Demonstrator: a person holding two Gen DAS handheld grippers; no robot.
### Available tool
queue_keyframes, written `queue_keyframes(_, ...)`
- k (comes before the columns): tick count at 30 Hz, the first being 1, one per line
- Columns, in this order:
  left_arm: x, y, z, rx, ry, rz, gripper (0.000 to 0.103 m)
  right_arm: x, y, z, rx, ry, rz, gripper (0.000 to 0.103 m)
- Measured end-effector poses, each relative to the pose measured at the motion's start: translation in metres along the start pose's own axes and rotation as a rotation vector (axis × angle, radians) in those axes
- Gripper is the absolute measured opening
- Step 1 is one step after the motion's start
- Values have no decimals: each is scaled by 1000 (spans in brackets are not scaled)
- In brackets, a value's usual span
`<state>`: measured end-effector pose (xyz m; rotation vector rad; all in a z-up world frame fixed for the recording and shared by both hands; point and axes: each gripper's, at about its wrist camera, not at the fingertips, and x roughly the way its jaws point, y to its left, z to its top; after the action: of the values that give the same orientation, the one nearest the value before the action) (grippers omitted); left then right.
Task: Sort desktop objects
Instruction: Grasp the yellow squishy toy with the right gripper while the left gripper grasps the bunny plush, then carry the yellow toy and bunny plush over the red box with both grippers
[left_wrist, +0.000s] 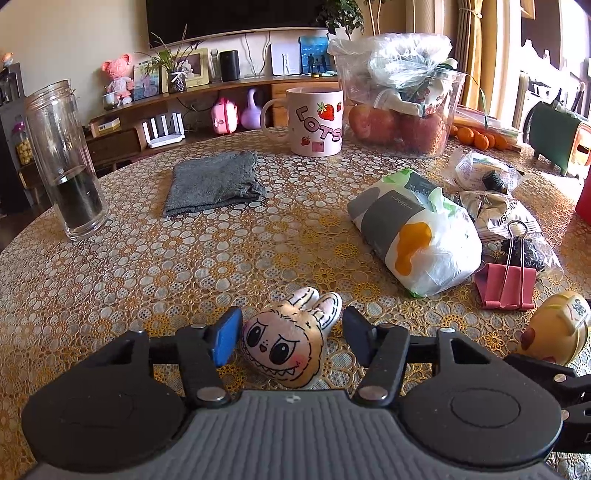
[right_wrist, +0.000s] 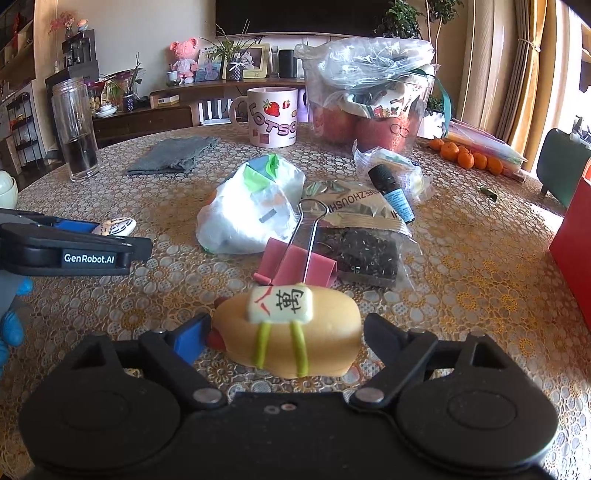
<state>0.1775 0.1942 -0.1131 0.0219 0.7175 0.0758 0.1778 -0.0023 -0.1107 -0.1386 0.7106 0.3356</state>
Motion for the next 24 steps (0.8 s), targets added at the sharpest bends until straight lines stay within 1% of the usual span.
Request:
queue_keyframes(1,0,0,0,1,1,0,53,0,0,0,0,2,-1,85)
queue_keyframes(3,-1,-1,0,-1,4,5,53,0,0,0,0,4,5,82)
queue_keyframes(5,-2,-2,0,-1,8,14,52,-1,0,0,-3,5,13,77)
queue_keyframes(9,-5,-3,1,-9,13,16,49,-3,1,0,-5,7,15,76)
queue_keyframes(14,-11,-8,1,-18,18,5,49,-6,-5,1,8,2,16,74)
queue_keyframes(24,-37,-34,4,-18,6,-25,49,-27,-22,0,28,-29,14,74)
